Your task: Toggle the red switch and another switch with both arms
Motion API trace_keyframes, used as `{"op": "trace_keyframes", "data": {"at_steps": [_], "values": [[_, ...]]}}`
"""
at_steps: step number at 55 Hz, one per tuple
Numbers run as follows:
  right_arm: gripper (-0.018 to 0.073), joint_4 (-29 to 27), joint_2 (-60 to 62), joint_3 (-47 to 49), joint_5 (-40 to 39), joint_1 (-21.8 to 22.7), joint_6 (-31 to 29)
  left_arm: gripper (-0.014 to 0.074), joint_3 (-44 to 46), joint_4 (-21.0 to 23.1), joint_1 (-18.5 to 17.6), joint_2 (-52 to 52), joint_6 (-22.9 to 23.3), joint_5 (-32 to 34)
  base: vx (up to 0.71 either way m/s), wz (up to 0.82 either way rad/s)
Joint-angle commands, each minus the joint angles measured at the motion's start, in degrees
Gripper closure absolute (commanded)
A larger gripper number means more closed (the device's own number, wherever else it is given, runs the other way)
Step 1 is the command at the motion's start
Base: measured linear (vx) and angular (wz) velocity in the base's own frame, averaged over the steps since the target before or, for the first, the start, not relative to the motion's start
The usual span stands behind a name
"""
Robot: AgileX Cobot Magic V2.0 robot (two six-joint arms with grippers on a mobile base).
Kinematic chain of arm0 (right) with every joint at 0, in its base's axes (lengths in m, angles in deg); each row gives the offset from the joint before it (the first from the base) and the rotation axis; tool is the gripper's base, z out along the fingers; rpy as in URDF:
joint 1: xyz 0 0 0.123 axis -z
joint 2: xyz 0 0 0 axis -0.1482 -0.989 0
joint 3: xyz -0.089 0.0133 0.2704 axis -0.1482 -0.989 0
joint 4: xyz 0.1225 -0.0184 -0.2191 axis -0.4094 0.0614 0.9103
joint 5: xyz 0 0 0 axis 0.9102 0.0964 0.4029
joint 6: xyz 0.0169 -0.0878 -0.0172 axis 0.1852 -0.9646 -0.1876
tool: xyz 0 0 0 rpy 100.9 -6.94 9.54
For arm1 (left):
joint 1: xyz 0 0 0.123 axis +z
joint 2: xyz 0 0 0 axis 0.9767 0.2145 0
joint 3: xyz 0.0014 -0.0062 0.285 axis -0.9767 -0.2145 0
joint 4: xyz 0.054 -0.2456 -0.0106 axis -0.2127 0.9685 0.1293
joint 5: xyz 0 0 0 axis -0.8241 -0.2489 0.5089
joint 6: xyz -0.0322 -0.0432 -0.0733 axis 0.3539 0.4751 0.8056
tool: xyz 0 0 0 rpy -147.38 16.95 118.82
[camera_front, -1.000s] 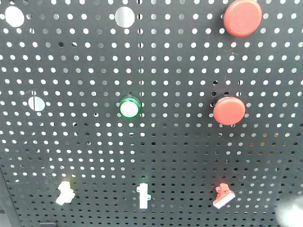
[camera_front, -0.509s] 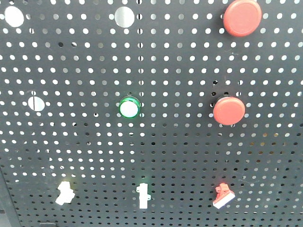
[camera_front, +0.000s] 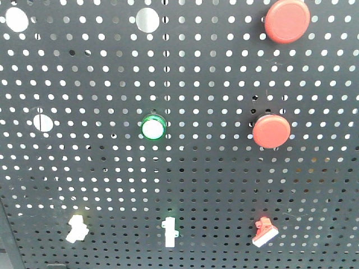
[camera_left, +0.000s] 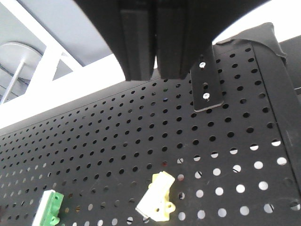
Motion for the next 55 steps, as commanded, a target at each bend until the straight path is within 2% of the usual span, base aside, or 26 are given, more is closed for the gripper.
{"op": "trace_keyframes", "data": {"at_steps": [1,3,5,8,12,16,21,30,34,40,44,55], "values": [[0.0566,0.37,-0.50,1.50,-1.47,0.11,-0.43,0.0594,1.36,0.40,-0.40,0.20,-0.07,2.73,0.00,0.00],[0.0566,0.37,-0.50,1.50,-1.47,0.11,-0.43,0.0594,1.01,-1.07,-0.40,-0.12,-0.13,2.73,0.00,0.00],[0.0566,0.37,-0.50,1.50,-1.47,0.11,-0.43,0.0594,0.38,-4.32,-0.40,-0.76,-0.13,2.95,0.00,0.00],[0.0566,0.37,-0.50,1.50,-1.47,0.11,-0.43,0.0594,-1.17,-11.76,-0.21,-2.76,0.18,2.93,0.00,0.00],[0.0566,0.37,-0.50,1.50,-1.47,0.11,-0.43,0.0594,-3.76,-16.83,1.28,-6.76,2.63,4.06,0.00,0.00],[0.0566,0.37,-0.50,1.50,-1.47,0.11,-0.43,0.0594,-7.16,-19.04,4.05,-11.45,8.20,7.01,0.00,0.00],[0.0566,0.37,-0.50,1.50,-1.52,0.11,-0.43,0.0594,-11.44,-24.46,8.36,-17.71,14.89,8.77,0.00,0.00],[0.0566,0.37,-0.50,1.50,-1.56,0.11,-0.48,0.0594,-17.39,-35.89,14.61,-26.81,35.22,8.70,0.00,0.00],[0.0566,0.37,-0.50,1.50,-1.66,0.11,-0.48,0.0594,-17.22,-40.93,16.05,-27.07,41.53,6.09,0.00,0.00],[0.0566,0.37,-0.50,1.50,-1.66,0.11,-0.48,0.0594,-17.28,-45.68,16.28,-27.13,47.55,4.72,0.00,0.00],[0.0566,0.37,-0.50,1.50,-1.66,0.11,-0.48,0.0594,-17.28,-45.60,16.23,-27.13,49.48,4.72,0.00,0.00],[0.0566,0.37,-0.50,1.50,-1.66,0.11,-0.48,0.0594,-17.22,-45.32,16.23,-27.13,49.62,4.82,0.00,0.00]]}}
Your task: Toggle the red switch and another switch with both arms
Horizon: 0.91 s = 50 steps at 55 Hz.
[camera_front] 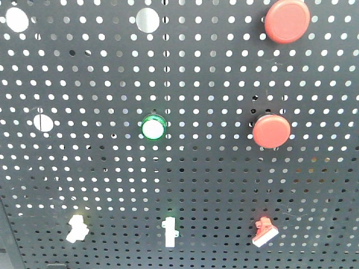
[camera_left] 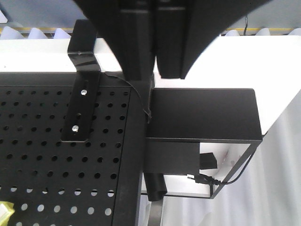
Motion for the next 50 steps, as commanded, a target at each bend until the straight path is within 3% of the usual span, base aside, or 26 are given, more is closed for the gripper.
{"op": "trace_keyframes", "data": {"at_steps": [1,38,45,50], "values": [[0.0566,0.37,-0.50,1.50,-1.41,0.11,-0.42,0.0594,-1.20,-0.04,0.07,-1.14,0.71,4.32,0.00,0.00],[0.0566,1.14,-0.50,1.50,-2.29,0.11,-1.11,0.0594,-1.20,-0.04,0.07,-1.14,0.71,4.32,0.00,0.00],[0.0566,9.61,-0.50,1.29,-0.28,1.09,1.84,0.0594,-1.20,-0.04,0.07,-1.14,0.71,4.32,0.00,0.00],[0.0566,23.11,-0.56,0.09,6.22,3.65,12.86,0.0594,-1.20,-0.04,0.07,-1.14,0.71,4.32,0.00,0.00]]}}
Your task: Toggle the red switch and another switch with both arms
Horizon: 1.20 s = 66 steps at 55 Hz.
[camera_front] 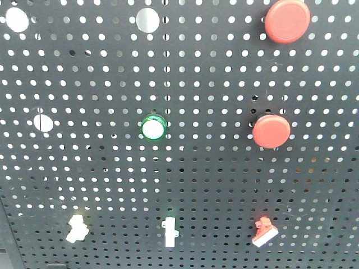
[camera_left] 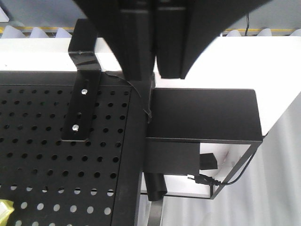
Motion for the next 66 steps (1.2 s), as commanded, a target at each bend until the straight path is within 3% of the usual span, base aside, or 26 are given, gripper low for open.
{"op": "trace_keyframes", "data": {"at_steps": [1,9,16,21,30,35,45,66], "values": [[0.0566,15.42,-0.73,0.23,5.13,2.68,11.59,0.0594,-1.20,0.02,0.07,-1.09,0.42,4.32,0.00,0.00],[0.0566,38.77,-0.93,-4.51,8.15,9.37,38.16,0.0594,-1.20,0.02,0.07,-1.09,0.42,4.32,0.00,0.00],[0.0566,54.45,2.79,-11.76,6.47,17.58,60.57,0.0594,-1.20,0.02,0.07,-1.09,0.42,4.32,0.00,0.00],[0.0566,62.10,7.35,-18.02,2.86,20.92,69.28,0.0594,-1.20,0.02,0.07,-1.09,0.42,4.32,0.00,0.00],[0.0566,65.20,14.14,-18.74,6.50,23.48,67.26,0.0594,-1.20,0.02,0.07,-1.09,0.42,4.32,0.00,0.00],[0.0566,63.57,13.92,-18.74,5.84,23.64,64.07,0.0594,-1.20,0.02,0.07,-1.08,0.42,4.32,0.00,0.00],[0.0566,59.20,13.93,-18.74,5.40,23.64,63.78,0.0594,-1.20,0.02,0.07,-1.08,0.42,4.32,0.00,0.00],[0.0566,59.05,13.93,-18.74,5.40,23.64,63.78,0.0594,-1.20,0.02,0.07,-1.08,0.42,4.32,0.00,0.00]]}}
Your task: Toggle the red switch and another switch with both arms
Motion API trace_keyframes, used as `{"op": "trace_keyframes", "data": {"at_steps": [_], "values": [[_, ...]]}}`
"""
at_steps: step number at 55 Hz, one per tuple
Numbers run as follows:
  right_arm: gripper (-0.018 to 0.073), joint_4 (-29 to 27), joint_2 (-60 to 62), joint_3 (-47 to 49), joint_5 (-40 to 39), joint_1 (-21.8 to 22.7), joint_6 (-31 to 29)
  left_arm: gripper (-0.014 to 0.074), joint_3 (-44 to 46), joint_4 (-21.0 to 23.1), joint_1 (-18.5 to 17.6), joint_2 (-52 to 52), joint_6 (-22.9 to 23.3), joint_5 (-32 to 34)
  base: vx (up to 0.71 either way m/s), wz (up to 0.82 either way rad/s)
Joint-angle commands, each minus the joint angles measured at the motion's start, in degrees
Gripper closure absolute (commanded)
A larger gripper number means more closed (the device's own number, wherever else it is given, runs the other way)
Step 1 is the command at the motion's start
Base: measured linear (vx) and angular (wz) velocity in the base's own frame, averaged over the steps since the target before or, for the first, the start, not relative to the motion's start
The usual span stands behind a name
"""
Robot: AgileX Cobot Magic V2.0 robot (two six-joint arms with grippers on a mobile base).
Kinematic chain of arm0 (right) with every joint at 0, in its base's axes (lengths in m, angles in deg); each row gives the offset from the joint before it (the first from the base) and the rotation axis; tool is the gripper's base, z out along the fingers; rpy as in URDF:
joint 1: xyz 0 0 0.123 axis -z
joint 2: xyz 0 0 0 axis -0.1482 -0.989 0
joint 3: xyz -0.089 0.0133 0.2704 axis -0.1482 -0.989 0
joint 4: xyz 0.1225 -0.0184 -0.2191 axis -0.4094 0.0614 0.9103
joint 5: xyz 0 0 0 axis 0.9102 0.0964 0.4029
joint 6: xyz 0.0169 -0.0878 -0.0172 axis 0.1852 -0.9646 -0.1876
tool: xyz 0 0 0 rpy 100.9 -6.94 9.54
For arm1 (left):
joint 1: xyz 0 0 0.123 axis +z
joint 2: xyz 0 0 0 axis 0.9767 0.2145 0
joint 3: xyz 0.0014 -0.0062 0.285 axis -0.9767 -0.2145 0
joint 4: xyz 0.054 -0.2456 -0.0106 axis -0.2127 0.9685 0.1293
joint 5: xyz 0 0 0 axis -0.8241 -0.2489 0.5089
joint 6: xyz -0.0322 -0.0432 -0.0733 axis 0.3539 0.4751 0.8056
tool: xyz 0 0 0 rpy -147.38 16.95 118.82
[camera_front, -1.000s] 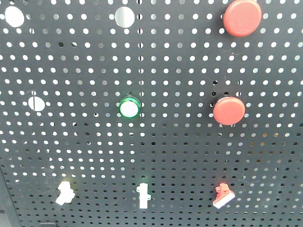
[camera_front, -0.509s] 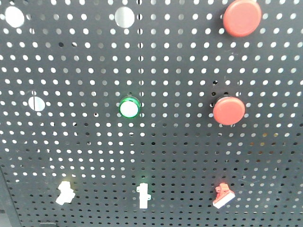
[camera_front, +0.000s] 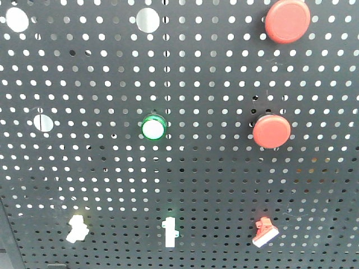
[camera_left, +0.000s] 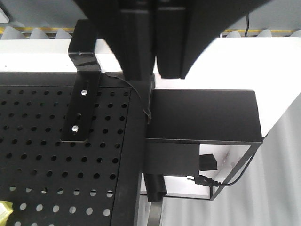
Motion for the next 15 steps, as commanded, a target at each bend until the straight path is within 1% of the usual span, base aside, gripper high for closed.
{"op": "trace_keyframes", "data": {"at_steps": [1,15], "values": [[0.0566,-0.01,0.76,-0.31,-5.06,0.40,-0.53,0.0594,-1.20,0.02,0.07,-1.08,0.37,4.51,0.00,0.00],[0.0566,-0.01,0.76,-0.31,-5.06,0.40,-0.53,0.0594,-1.20,0.02,0.07,-1.08,0.37,4.51,0.00,0.00]]}}
